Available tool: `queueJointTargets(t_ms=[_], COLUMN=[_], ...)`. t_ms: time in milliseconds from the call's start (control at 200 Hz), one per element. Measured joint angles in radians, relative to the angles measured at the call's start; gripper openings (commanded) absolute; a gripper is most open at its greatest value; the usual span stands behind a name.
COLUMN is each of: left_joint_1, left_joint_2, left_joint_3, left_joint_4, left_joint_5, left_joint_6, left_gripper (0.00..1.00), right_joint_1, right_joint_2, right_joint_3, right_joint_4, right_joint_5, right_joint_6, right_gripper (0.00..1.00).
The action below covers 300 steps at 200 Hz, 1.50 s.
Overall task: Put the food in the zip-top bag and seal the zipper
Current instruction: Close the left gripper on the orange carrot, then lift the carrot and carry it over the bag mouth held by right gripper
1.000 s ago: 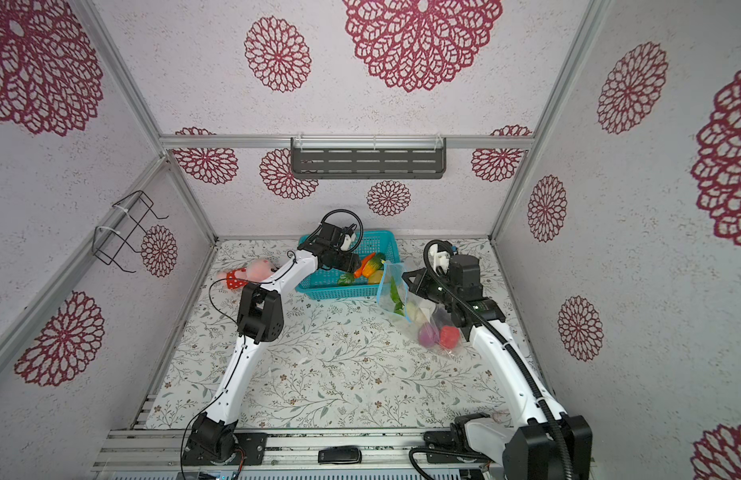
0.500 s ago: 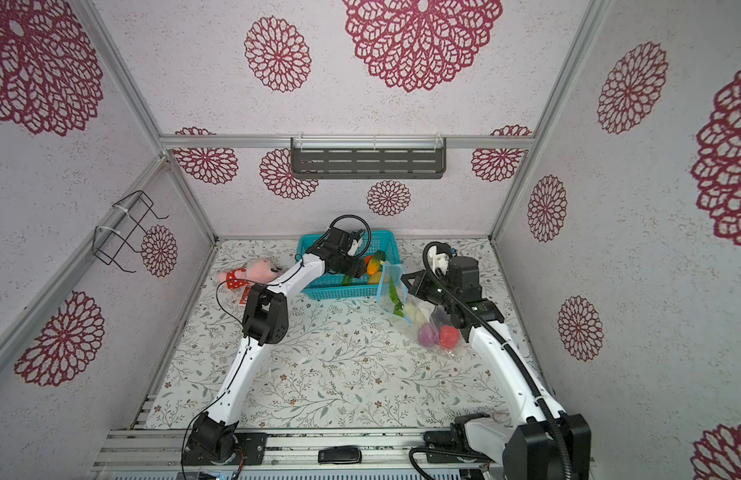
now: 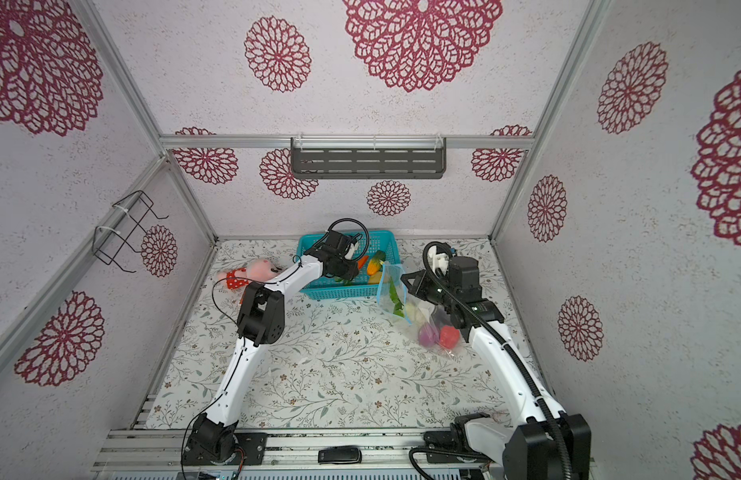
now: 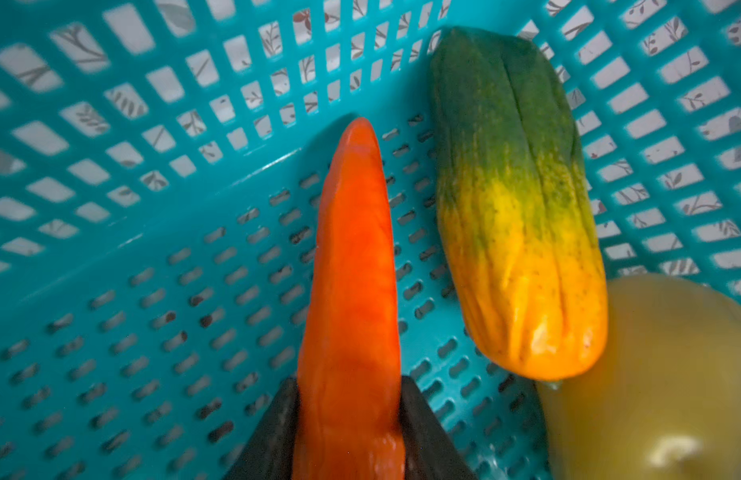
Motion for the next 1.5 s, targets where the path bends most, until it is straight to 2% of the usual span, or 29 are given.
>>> queueJointTargets(t_ms=[200,625,836,1001,1186,1346,1501], left_joint_1=[0.009,0.023,0.000,-0.073,-0.143,-0.173,-0.214], left_joint_2=[-0.100,-0.295,-0.472,-0.600,-0.751,-0.822,-0.822], left_joint_3=[-0.089,-0.216,-0.290,-0.299,-0.394,-0.401,-0.361], left_joint_4=[0.027,0.033,-0.092,-0.231,-0.350,-0.427,-0.494], left_joint_5=[-0.002,0.022,0.090,0.164,0.224,0.250,0.264], left_joint_6=[-0.010,-0.058,-0.087,-0.109,-0.145,-0.159,-0.158], left_gripper=[0.25,0.21,0.19,0.15,0.16,0.17,0.18], right_joint_1=[0.000,0.000,0.000,0.000,0.002,0.010,0.031], right_joint_2=[0.000,0.000,0.002,0.013,0.017,0.029,0.033], right_joint_3=[0.000,0.000,0.000,0.000,0.000,0.000,0.000], right_joint_4=[0.000,0.000,0.000,0.012,0.027,0.043,0.053], right_joint_5=[0.000,0.000,0.002,0.002,0.004,0.005,0.009], right_joint_6=[0.000,0.000,-0.003,-0.003,-0.003,-0.003,-0.003], right_gripper=[0.00,0.00,0.00,0.00,0.00,0.00,0.00])
